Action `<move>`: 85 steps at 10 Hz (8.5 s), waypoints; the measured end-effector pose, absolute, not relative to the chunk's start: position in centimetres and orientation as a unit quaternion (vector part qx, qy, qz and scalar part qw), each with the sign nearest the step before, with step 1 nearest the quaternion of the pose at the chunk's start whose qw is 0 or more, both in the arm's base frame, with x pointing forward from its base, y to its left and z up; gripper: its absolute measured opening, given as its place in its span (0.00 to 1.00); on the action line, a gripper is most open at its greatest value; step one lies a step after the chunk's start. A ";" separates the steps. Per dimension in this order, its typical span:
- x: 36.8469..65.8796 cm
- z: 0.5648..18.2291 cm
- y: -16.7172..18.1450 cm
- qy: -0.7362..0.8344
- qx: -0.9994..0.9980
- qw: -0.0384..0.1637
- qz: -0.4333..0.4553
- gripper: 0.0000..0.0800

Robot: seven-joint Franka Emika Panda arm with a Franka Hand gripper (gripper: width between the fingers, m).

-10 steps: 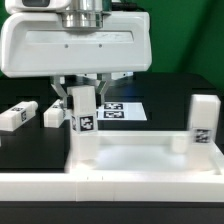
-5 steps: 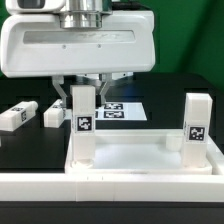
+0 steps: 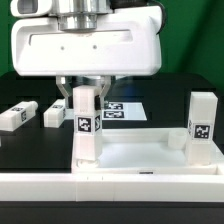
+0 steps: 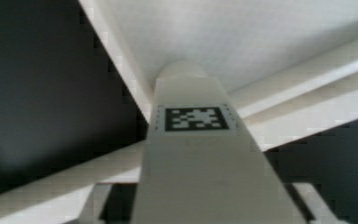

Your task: Assemble desk

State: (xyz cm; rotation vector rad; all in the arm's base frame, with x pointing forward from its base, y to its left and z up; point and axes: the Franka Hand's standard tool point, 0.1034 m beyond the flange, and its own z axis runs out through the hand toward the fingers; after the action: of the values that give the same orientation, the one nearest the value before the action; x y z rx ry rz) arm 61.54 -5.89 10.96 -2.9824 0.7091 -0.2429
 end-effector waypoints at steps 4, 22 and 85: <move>61.5 10.9 -6.1 0.343 -0.936 0.042 -0.074 0.36; 62.3 11.2 -5.6 -0.205 -0.976 -0.025 -0.065 0.81; 62.0 10.9 -5.1 0.388 -0.919 0.032 -0.061 0.67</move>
Offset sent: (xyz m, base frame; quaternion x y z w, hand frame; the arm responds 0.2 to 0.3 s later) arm -0.0001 -0.0015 -0.0016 -0.0108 0.0007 0.1818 0.9833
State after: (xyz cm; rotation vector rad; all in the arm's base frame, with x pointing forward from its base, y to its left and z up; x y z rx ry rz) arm 62.00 -5.13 10.89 -2.8294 1.1961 -0.1889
